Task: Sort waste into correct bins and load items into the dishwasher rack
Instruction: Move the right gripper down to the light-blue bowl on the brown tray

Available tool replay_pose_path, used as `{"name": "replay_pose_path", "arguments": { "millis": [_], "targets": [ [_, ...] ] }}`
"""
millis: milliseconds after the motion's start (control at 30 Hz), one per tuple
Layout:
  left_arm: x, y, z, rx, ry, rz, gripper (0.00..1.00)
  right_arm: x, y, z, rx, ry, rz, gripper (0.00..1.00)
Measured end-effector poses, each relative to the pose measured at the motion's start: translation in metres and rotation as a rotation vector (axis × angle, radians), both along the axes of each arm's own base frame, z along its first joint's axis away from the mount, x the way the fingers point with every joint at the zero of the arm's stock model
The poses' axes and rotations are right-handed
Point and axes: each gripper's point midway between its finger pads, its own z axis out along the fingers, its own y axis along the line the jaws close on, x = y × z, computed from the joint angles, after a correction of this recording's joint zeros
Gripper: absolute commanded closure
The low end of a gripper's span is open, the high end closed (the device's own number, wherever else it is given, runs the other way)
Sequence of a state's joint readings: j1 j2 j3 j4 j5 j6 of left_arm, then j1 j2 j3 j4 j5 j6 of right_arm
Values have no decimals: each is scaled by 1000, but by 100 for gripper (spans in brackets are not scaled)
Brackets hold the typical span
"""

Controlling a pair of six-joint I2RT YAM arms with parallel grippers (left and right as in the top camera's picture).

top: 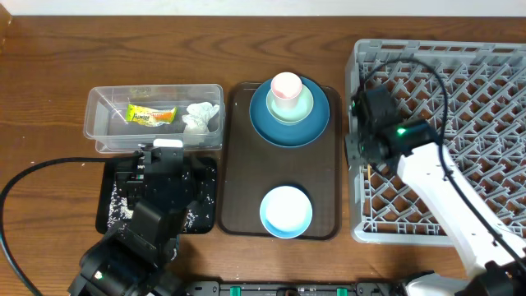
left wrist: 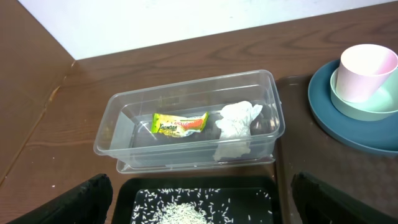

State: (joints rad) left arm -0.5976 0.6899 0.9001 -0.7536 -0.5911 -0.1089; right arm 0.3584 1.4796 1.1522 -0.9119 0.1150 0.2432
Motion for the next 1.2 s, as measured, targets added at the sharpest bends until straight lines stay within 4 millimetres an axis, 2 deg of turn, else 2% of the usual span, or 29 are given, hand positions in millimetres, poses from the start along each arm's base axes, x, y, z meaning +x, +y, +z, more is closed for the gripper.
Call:
{"name": "replay_pose_path", "arguments": {
  "millis": [100,200,333,433,500,700,800,1067,1200],
  "targets": [
    [0,0,0,0,0,0,5,10,22,27,117,-47,36,67],
    [0,0,0,0,0,0,5,6,44,40,225,-45,81,69],
    [0,0,0,0,0,0,5,-13,75,39,310,10,147,76],
    [0,0,0,0,0,0,5,-27,92,33,319,42,178,96],
    [0,0,0,0,0,0,5,-37,98,24,304,66,178,99],
    [0,0,0,0,0,0,5,-52,102,-6,226,72,147,99],
    [0,0,0,0,0,0,5,-66,101,-24,186,100,153,99],
    [0,0,0,0,1,0,5,-122,79,-55,57,291,141,99],
    [0,0,0,0,1,0,5,-149,82,-66,62,372,146,99]
  ]
}}
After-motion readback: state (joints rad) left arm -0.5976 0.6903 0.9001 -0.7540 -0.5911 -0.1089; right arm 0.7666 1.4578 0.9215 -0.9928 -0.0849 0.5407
